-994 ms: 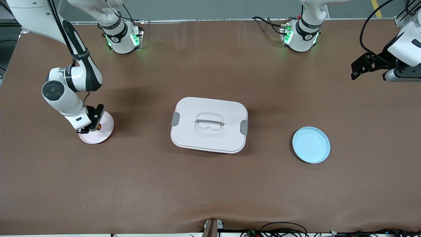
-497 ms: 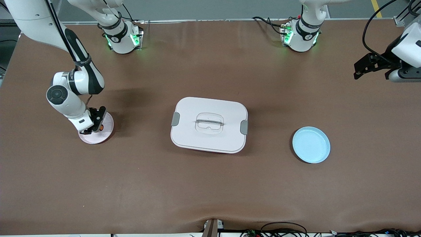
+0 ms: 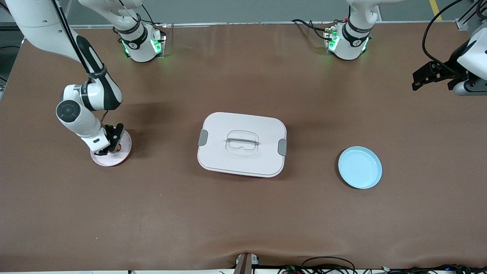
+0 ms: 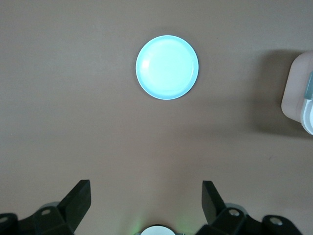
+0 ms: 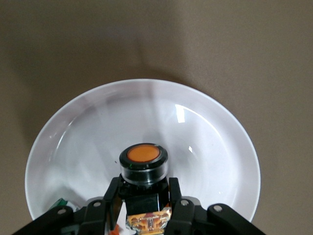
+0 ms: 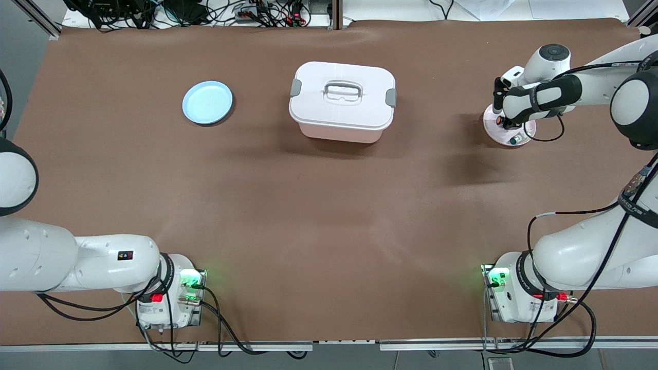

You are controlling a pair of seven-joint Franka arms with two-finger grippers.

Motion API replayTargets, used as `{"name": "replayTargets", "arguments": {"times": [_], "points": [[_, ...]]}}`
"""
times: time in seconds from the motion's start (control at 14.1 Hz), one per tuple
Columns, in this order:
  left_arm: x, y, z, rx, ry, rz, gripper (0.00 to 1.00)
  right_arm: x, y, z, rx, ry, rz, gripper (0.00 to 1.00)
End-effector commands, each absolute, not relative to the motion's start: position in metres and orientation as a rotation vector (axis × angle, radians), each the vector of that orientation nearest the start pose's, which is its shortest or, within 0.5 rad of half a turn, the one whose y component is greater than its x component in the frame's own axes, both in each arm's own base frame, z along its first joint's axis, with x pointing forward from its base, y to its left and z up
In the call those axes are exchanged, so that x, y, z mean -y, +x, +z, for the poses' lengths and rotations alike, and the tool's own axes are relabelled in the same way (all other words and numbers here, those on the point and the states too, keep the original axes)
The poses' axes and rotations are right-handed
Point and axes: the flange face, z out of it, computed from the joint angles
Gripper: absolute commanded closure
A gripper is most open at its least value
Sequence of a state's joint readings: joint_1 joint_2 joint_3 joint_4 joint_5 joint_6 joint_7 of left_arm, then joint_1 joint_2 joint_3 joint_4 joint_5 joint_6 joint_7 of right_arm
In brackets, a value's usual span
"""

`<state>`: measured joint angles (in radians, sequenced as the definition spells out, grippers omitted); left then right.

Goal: Transfer orange switch to right arm and place
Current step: 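Lower the orange switch onto the white plate with the right gripper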

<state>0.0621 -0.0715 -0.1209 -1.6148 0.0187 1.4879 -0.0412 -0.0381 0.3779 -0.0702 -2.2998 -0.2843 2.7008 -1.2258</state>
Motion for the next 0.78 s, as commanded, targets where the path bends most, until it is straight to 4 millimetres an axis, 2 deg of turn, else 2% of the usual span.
{"name": "replayTargets", "arguments": {"times": [0.0,0.14,0.35,0.57,0.71], "points": [[0.035,0.519,0.642,-0.049,-3.125,0.082,0.0,0.054,0.527,0.183,2.094,-2.524,0.12,0.87],[0.038,0.52,0.643,-0.042,-3.125,0.079,0.0,0.054,0.527,0.183,2.093,-2.524,0.12,0.74],[0.036,0.52,0.644,-0.027,-3.124,0.072,0.0,0.053,0.532,0.189,2.118,-2.517,0.106,0.0],[0.034,0.528,0.639,-0.022,-3.11,0.053,0.0,0.053,0.535,0.197,2.117,-2.526,0.104,0.0],[0.032,0.529,0.641,-0.017,-3.111,0.036,0.0,0.056,0.539,0.216,2.065,-2.555,0.145,0.0]]}}
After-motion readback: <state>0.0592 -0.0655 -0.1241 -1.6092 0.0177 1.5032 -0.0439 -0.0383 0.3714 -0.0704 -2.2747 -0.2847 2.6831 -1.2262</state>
